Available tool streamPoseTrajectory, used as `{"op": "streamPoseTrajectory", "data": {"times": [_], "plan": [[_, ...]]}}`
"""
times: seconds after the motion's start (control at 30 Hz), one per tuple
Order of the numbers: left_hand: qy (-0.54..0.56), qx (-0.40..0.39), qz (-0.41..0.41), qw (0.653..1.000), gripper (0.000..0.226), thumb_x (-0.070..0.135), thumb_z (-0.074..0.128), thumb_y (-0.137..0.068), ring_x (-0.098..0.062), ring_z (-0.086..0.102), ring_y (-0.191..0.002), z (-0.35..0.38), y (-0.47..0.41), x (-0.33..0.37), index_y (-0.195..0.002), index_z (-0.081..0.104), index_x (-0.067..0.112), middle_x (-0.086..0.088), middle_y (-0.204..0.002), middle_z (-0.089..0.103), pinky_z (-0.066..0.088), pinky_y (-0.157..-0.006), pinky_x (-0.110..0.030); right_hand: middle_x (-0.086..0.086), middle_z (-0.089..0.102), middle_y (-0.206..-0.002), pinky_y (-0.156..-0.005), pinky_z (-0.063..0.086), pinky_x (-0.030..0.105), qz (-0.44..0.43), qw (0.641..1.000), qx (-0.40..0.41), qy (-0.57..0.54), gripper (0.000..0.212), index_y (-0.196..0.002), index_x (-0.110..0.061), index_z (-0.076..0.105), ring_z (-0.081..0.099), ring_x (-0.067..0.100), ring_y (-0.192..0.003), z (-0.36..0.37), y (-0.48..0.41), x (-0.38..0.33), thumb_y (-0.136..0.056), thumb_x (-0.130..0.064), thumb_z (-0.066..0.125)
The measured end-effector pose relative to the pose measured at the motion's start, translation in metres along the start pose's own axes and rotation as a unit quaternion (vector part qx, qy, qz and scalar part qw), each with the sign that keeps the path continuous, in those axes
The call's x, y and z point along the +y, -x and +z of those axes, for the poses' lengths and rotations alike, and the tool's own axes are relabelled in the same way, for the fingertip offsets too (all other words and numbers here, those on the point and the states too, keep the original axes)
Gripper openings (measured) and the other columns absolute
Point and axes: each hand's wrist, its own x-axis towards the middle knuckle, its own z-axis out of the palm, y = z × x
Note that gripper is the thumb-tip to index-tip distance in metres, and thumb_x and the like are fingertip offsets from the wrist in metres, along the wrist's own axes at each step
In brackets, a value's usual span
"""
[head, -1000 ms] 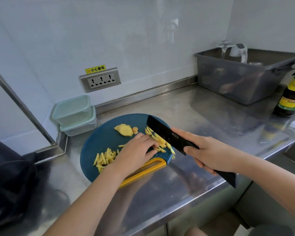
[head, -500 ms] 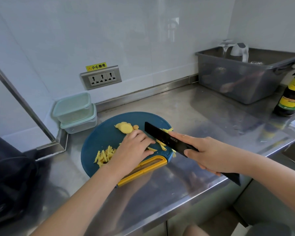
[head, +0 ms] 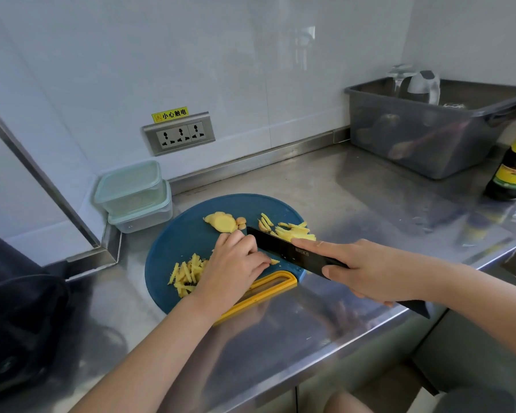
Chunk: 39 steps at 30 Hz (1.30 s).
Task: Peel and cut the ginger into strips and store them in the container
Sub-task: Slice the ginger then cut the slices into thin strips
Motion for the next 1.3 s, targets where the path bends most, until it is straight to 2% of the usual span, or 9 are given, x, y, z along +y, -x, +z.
{"op": "streamPoseTrajectory", "data": {"times": [0.13,0.27,0.4,0.57,0.73,0.9,1.1,1.2,1.3], "plan": [[0.003,0.005,0.000,1.000,0.009,0.023,0.076,-0.075,-0.013,0.044,-0.078,0.003,-0.001,-0.001,-0.085,0.075,0.024,0.005,-0.074,0.052,0.036,-0.070,-0.026,0.002,0.050,-0.064,-0.046,0.047,0.020,-0.001,1.000,-0.010,-0.005,0.060,-0.139,-0.068,0.010,0.048,0.009,-0.043,-0.002,0.000,-0.002,-0.104,-0.024,0.032],[-0.006,0.014,0.002,1.000,0.007,0.023,0.073,-0.079,-0.013,0.041,-0.080,0.006,0.001,0.000,-0.086,0.073,0.023,0.005,-0.076,0.054,0.039,-0.070,-0.028,0.004,0.053,-0.067,-0.048,0.049,0.021,-0.005,1.000,-0.024,0.000,0.061,-0.139,-0.069,0.011,0.050,0.012,-0.046,-0.002,-0.004,-0.004,-0.104,-0.024,0.033],[-0.012,0.018,0.006,1.000,0.006,0.023,0.072,-0.079,-0.011,0.039,-0.080,0.008,0.000,-0.002,-0.085,0.073,0.022,0.006,-0.076,0.055,0.030,-0.073,-0.025,0.002,0.053,-0.065,-0.048,0.049,0.020,-0.004,0.999,-0.034,0.002,0.060,-0.140,-0.067,0.010,0.048,0.009,-0.042,-0.003,-0.006,-0.003,-0.105,-0.024,0.033],[0.006,0.018,0.006,1.000,0.005,0.022,0.072,-0.080,-0.011,0.038,-0.080,0.009,-0.003,-0.004,-0.085,0.074,0.022,0.006,-0.075,0.054,0.027,-0.073,-0.024,0.001,0.050,-0.065,-0.048,0.045,0.017,-0.006,1.000,-0.019,0.023,0.059,-0.140,-0.067,0.009,0.046,0.007,-0.039,0.002,-0.008,-0.001,-0.105,-0.025,0.032],[0.034,0.022,-0.003,0.999,0.007,0.022,0.071,-0.081,-0.012,0.041,-0.080,0.012,0.000,-0.005,-0.087,0.075,0.023,0.006,-0.075,0.055,0.035,-0.073,-0.027,0.001,0.047,-0.069,-0.059,0.041,0.024,-0.010,0.997,0.001,0.079,0.059,-0.144,-0.062,0.000,0.040,0.011,-0.053,0.016,-0.010,-0.002,-0.106,-0.028,0.029],[0.045,0.024,-0.003,0.999,0.010,0.020,0.072,-0.081,-0.012,0.043,-0.081,0.014,0.001,-0.005,-0.090,0.075,0.021,0.006,-0.077,0.059,0.039,-0.073,-0.028,0.000,0.044,-0.068,-0.058,0.039,0.024,-0.006,0.993,-0.005,0.115,0.059,-0.148,-0.055,-0.003,0.039,0.011,-0.053,0.020,-0.012,-0.008,-0.106,-0.027,0.027],[0.061,0.028,0.000,0.998,0.007,0.018,0.073,-0.079,-0.011,0.040,-0.081,0.014,0.000,-0.002,-0.086,0.075,0.019,0.005,-0.075,0.057,0.036,-0.072,-0.024,0.003,0.051,-0.073,-0.052,0.044,0.019,0.013,0.995,-0.015,0.096,0.061,-0.144,-0.061,-0.002,0.047,0.011,-0.052,0.013,-0.017,-0.007,-0.105,-0.025,0.028],[0.070,0.028,-0.005,0.997,0.007,0.017,0.073,-0.079,-0.012,0.042,-0.080,0.017,0.001,-0.002,-0.086,0.076,0.018,0.006,-0.074,0.057,0.040,-0.071,-0.027,0.010,0.056,-0.079,-0.062,0.047,0.028,0.010,0.995,-0.007,0.099,0.061,-0.146,-0.059,-0.004,0.050,0.017,-0.059,0.022,-0.024,-0.005,-0.105,-0.026,0.028],[0.075,0.022,-0.005,0.997,0.006,0.016,0.073,-0.079,-0.013,0.043,-0.078,0.017,0.001,-0.002,-0.085,0.076,0.018,0.006,-0.074,0.058,0.043,-0.069,-0.029,0.008,0.051,-0.073,-0.058,0.042,0.026,0.002,0.994,0.007,0.105,0.061,-0.147,-0.056,-0.004,0.048,0.019,-0.060,0.031,-0.032,-0.005,-0.105,-0.025,0.027]]}}
